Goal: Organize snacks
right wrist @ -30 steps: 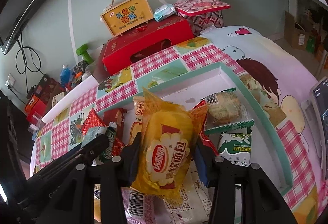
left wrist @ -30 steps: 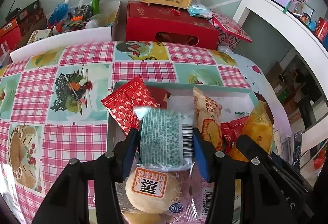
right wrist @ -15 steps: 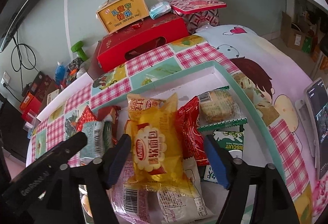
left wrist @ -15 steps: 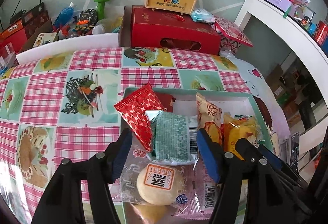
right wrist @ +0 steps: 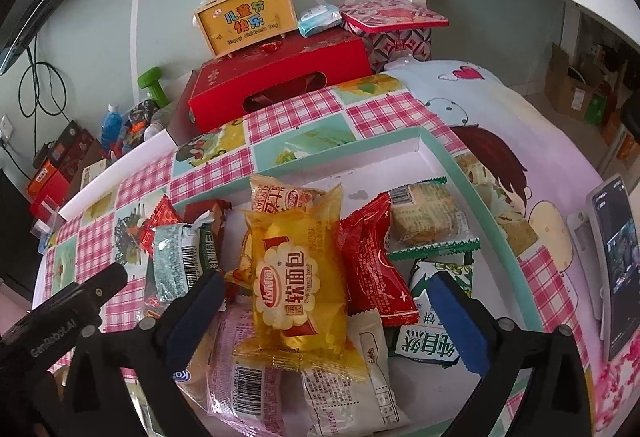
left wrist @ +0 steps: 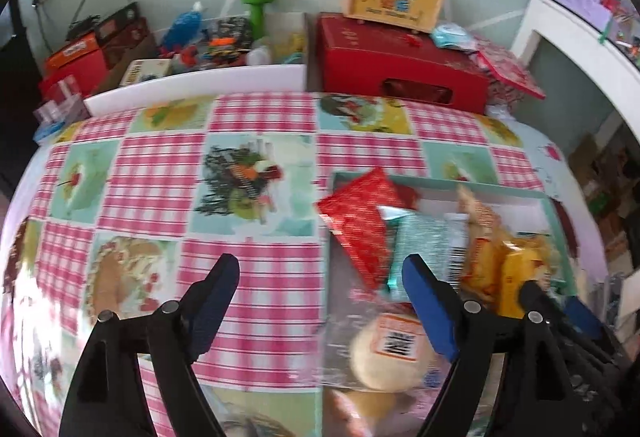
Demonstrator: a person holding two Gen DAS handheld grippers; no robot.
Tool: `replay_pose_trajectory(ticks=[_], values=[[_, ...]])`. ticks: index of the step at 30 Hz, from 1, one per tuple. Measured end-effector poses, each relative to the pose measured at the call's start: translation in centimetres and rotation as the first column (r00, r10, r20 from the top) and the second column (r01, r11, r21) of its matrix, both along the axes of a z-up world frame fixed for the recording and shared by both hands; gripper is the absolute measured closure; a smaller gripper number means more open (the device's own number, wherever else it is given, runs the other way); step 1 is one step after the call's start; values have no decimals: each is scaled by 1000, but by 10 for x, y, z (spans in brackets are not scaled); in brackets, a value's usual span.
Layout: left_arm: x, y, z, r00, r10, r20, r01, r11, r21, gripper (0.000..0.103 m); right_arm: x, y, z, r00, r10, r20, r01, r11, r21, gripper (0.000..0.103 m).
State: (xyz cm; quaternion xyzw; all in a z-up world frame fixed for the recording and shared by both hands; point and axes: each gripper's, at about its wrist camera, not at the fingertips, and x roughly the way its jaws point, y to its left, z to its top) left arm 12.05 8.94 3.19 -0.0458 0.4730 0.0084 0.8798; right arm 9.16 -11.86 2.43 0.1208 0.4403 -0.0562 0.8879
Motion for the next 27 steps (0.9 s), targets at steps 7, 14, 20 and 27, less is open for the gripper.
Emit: replay_pose_trajectory(ticks=[7, 14, 20, 27], values=[[-3, 16, -7, 997, 78, 3, -77, 989, 126, 4, -3, 9, 6, 1000, 21, 20, -21, 999, -34, 0], [-19, 30, -14, 994, 107, -28, -103, 987, 126, 3, -13, 19, 14, 998, 50, 37, -48, 998, -45, 0], [-40, 37, -12, 994, 102, -31, -97, 986, 135, 3, -35, 37, 22, 995, 90, 41, -86, 993, -81, 0], [-72, 54, -14, 992, 118, -42, -111, 984, 137, 3, -68, 60, 16, 991, 129, 22, -126, 986, -113, 0]])
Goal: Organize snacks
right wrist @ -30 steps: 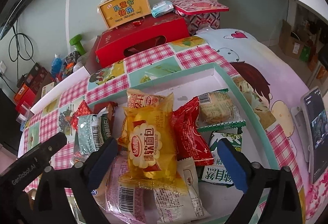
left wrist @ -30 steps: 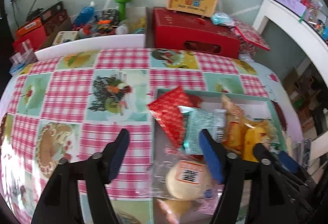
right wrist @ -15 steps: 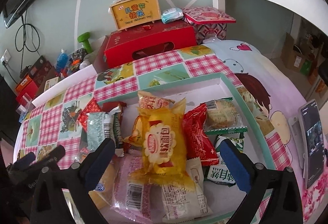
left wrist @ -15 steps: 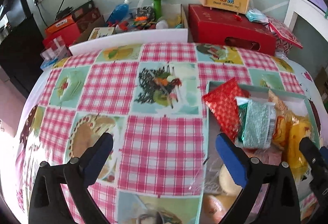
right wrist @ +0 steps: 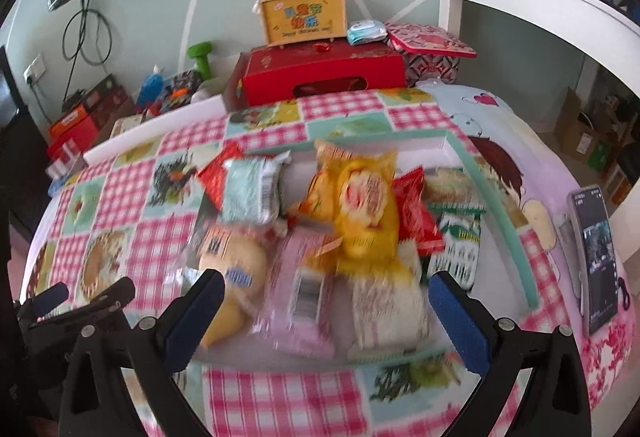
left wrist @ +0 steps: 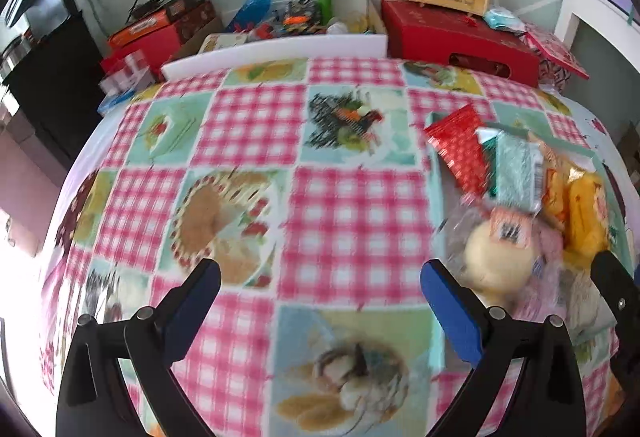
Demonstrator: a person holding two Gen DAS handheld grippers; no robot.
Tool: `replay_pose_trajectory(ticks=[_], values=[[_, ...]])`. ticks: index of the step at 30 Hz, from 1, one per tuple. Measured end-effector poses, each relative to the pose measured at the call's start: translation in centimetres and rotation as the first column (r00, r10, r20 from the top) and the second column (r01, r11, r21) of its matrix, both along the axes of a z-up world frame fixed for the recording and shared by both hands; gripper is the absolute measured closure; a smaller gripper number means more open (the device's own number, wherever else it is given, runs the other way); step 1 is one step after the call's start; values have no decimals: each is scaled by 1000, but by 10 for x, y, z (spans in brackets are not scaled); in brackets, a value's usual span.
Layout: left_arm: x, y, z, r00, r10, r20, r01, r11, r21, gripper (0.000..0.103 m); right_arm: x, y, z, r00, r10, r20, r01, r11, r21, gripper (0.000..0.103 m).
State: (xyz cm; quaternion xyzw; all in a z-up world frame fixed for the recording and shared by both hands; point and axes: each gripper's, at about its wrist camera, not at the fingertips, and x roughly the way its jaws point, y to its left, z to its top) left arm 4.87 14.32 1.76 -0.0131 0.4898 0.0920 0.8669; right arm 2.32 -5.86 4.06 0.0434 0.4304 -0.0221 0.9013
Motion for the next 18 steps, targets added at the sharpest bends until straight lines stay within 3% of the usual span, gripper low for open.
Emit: replay_pose_trajectory(ticks=[8, 12, 18], values=[[-42, 20, -17, 999, 31, -37, -30, 999, 13, 3, -32, 10, -16, 999, 18, -41, -19, 999, -25, 0], [-57, 24, -17, 999, 43, -22, -42, 998, 47, 3, -43, 13, -21, 998, 27, -53, -29, 999, -39, 0], [-75, 27, -16, 999, 41, 9, -41, 999, 21, 3, -47, 15, -22, 998, 41, -57, -44, 998, -41, 0]])
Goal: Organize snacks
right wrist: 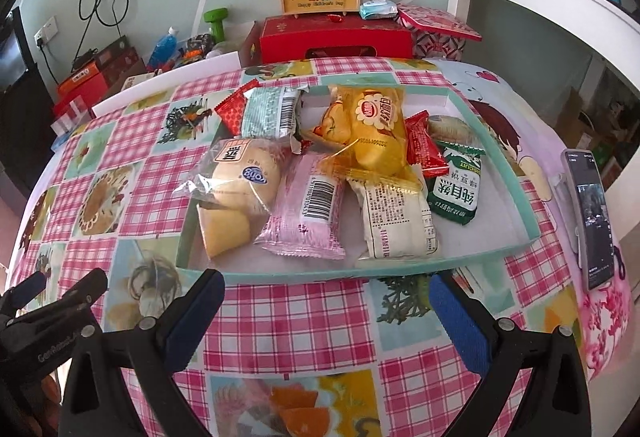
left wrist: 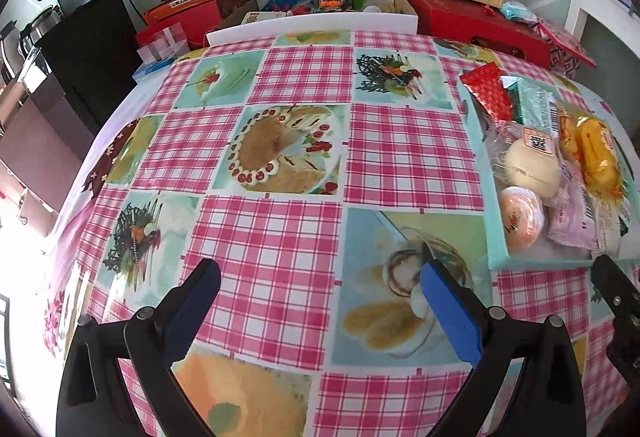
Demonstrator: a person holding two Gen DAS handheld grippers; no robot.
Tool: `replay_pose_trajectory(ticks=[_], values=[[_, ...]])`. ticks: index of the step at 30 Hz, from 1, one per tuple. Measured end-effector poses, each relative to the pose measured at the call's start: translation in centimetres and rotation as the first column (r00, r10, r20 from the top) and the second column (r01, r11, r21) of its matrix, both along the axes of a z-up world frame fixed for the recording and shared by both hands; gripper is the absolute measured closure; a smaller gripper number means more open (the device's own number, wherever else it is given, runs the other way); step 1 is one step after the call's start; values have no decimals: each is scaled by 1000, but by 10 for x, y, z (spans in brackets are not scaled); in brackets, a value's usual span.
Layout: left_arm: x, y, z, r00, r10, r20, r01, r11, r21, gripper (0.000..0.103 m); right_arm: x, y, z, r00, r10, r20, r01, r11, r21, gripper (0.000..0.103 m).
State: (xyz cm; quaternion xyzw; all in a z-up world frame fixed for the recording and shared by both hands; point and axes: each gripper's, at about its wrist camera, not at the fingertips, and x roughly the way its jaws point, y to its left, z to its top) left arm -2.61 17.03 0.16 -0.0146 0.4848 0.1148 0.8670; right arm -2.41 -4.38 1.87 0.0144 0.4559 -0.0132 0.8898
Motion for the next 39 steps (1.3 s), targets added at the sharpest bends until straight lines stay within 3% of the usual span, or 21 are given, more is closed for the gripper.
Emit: replay_pose_trajectory(ticks=[11, 39], values=[[-4, 2, -1, 1000, 6, 7, -6, 999, -36, 3, 3, 1, -4, 1000, 16, -4, -16, 1000, 2, 0], [8, -2, -14, 999, -17, -47, 15, 999, -30, 3, 12, -9, -15, 999, -5, -36, 6, 1000, 16, 0]])
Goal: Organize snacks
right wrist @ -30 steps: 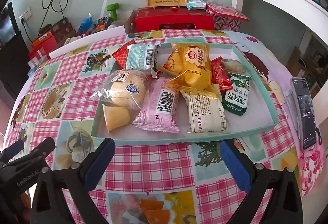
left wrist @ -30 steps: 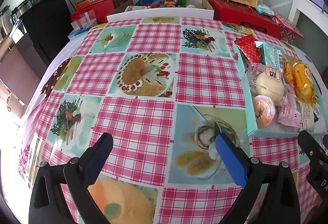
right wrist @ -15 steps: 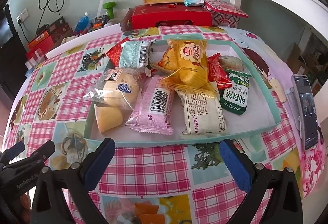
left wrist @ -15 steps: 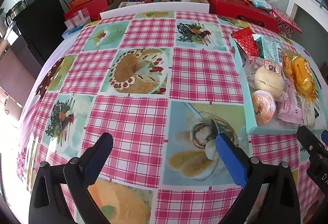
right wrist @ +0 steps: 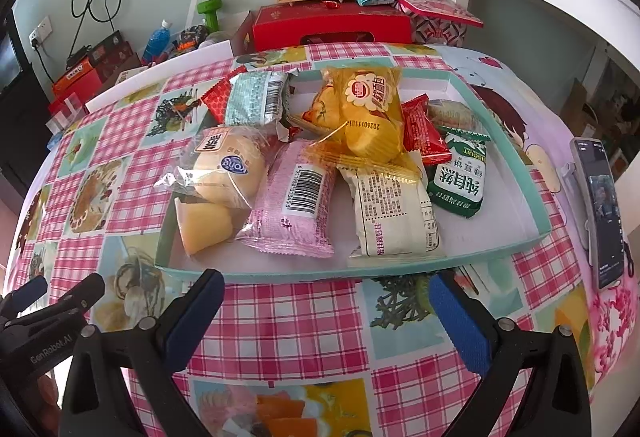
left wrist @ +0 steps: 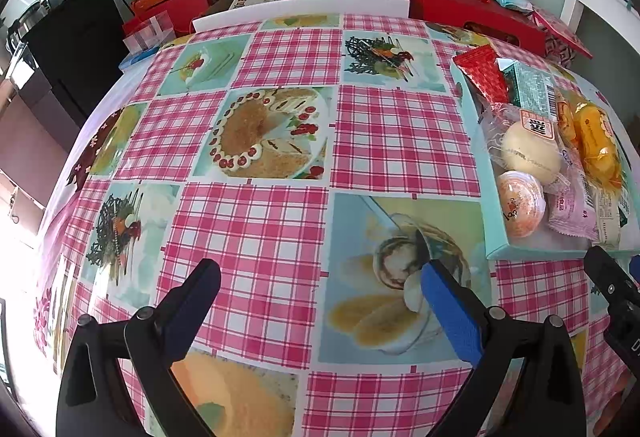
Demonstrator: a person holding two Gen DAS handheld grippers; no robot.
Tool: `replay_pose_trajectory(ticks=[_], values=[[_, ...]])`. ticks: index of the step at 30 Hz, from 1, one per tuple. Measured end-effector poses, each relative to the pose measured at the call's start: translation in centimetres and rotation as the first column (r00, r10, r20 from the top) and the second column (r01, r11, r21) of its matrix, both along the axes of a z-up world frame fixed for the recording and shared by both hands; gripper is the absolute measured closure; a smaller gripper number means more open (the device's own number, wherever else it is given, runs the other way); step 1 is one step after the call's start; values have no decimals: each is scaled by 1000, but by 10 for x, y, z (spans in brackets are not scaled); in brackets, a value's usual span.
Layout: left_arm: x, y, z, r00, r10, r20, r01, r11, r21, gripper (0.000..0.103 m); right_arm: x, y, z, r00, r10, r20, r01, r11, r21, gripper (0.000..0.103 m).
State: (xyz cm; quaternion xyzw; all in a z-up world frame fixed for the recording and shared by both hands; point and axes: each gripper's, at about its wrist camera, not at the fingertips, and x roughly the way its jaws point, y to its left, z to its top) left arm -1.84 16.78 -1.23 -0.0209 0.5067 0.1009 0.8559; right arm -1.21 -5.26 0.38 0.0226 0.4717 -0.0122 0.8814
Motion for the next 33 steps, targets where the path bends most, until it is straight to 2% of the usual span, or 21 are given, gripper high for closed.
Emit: replay_pose_trajectory(ticks=[22, 29, 33], values=[[-1, 2, 1, 1000, 21, 11, -21, 1000, -16, 3, 0, -2, -2, 1000, -2, -8, 2, 1000, 7, 0], [-1, 1, 4, 1000, 21, 21, -21, 1000, -6, 3, -6, 0, 8, 998, 12, 65, -16, 999, 50, 0], [-1, 0, 4, 1000, 17, 21, -17, 1000, -4, 3, -7, 1, 9, 997, 10, 77, -13, 999, 38, 0]])
